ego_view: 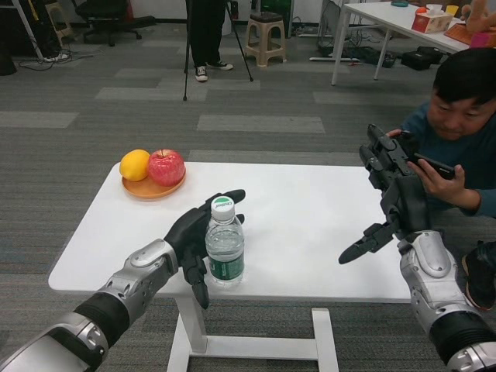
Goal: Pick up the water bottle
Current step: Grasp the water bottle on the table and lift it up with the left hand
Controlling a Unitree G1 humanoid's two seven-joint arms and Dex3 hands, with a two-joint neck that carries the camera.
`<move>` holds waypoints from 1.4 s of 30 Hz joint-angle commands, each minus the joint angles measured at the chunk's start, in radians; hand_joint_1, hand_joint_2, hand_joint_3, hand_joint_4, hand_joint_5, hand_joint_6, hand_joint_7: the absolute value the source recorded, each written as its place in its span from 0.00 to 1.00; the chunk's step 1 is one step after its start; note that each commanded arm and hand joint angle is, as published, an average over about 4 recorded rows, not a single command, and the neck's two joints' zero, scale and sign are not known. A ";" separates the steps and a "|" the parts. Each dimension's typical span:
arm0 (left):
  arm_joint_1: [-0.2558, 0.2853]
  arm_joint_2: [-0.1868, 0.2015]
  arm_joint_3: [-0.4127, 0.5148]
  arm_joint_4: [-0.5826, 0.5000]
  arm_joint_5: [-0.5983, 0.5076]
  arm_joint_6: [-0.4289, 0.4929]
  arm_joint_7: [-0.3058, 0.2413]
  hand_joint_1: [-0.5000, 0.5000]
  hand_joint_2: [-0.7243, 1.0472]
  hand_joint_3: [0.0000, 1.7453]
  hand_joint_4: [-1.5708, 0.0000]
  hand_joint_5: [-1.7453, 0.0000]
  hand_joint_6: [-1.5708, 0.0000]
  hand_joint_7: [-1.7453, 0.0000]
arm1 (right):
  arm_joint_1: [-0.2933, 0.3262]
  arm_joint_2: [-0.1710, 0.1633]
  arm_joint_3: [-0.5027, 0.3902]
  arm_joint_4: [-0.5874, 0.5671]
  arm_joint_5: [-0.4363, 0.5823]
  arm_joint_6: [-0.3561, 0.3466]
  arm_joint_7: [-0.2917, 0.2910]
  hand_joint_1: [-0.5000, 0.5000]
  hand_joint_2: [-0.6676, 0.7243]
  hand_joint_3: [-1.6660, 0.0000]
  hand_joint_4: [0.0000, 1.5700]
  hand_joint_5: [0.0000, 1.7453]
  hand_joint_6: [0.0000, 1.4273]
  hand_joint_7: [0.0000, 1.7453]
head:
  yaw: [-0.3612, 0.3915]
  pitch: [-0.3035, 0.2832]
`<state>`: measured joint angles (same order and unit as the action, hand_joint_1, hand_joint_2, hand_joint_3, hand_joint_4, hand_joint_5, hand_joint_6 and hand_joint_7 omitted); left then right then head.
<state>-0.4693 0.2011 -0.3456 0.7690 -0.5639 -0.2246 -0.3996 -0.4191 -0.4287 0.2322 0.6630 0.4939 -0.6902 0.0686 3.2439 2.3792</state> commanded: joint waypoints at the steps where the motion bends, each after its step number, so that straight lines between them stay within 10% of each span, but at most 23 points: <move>1: -0.011 -0.002 -0.003 0.004 -0.011 -0.005 0.002 0.00 0.10 0.03 1.00 0.88 1.00 0.76 | 0.016 0.005 -0.006 -0.015 0.000 -0.014 -0.004 0.00 0.76 0.95 0.00 0.00 0.00 0.04 | -0.001 0.001; 20: 0.002 -0.006 -0.026 0.004 -0.060 -0.043 0.038 0.18 0.79 0.05 1.00 0.78 1.00 0.67 | 0.051 0.011 -0.013 -0.050 0.000 -0.014 -0.026 0.00 0.73 0.95 0.00 0.00 0.00 0.04 | 0.002 0.014; 33: 0.007 -0.008 -0.029 0.015 -0.058 -0.053 0.055 0.27 0.95 0.10 1.00 0.35 0.99 0.12 | 0.067 0.013 -0.019 -0.063 0.000 -0.018 -0.044 0.00 0.73 0.95 0.00 0.00 0.00 0.05 | 0.004 0.012; 42: 0.008 -0.008 -0.027 0.016 -0.046 -0.069 0.057 0.52 0.95 0.10 1.00 0.00 0.65 0.04 | 0.072 0.015 -0.017 -0.063 0.000 -0.020 -0.050 0.00 0.73 0.95 0.00 0.00 0.00 0.08 | 0.003 0.000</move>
<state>-0.4690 0.1955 -0.3721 0.7772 -0.6152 -0.2751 -0.3479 -0.3558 -0.4196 0.2259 0.6062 0.4938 -0.6936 0.0245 3.2471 2.3796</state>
